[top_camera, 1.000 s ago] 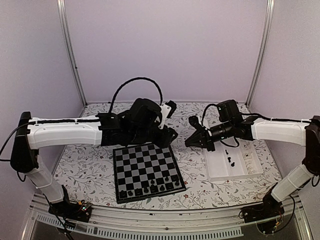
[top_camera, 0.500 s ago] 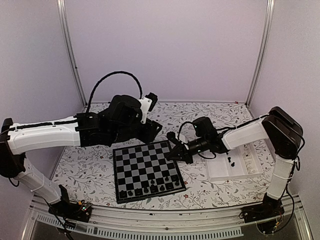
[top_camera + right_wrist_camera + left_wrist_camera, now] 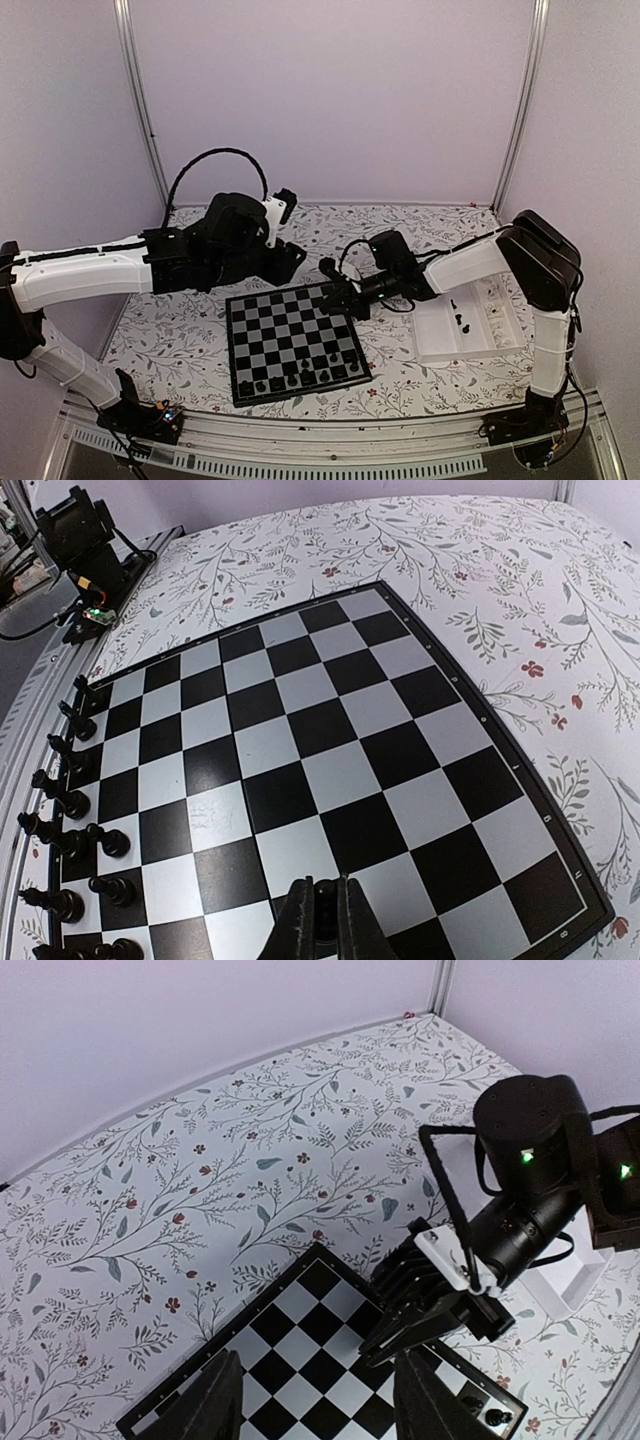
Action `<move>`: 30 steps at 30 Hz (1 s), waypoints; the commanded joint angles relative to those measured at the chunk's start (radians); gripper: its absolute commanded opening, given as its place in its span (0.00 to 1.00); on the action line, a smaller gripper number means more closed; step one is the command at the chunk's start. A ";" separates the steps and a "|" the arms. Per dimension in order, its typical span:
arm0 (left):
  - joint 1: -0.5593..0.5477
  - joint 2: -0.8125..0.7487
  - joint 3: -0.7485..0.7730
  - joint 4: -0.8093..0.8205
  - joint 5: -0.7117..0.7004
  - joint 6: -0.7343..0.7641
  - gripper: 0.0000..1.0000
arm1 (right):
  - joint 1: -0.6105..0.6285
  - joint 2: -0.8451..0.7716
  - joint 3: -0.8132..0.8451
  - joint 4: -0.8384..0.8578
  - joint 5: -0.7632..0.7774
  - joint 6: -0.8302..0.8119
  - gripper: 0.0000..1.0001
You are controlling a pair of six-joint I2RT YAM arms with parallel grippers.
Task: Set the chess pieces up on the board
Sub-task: Place the chess piece on the chessboard.
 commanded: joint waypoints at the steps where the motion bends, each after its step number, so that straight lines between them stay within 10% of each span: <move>1: 0.020 -0.014 -0.010 0.026 0.021 0.019 0.53 | 0.003 0.039 0.034 -0.026 0.010 0.009 0.07; 17: 0.034 -0.041 -0.049 0.010 0.037 0.000 0.54 | 0.003 0.090 0.094 -0.084 0.007 0.003 0.23; 30: 0.047 0.097 -0.010 -0.043 0.167 0.017 0.56 | -0.122 -0.232 0.109 -0.330 -0.058 0.013 0.39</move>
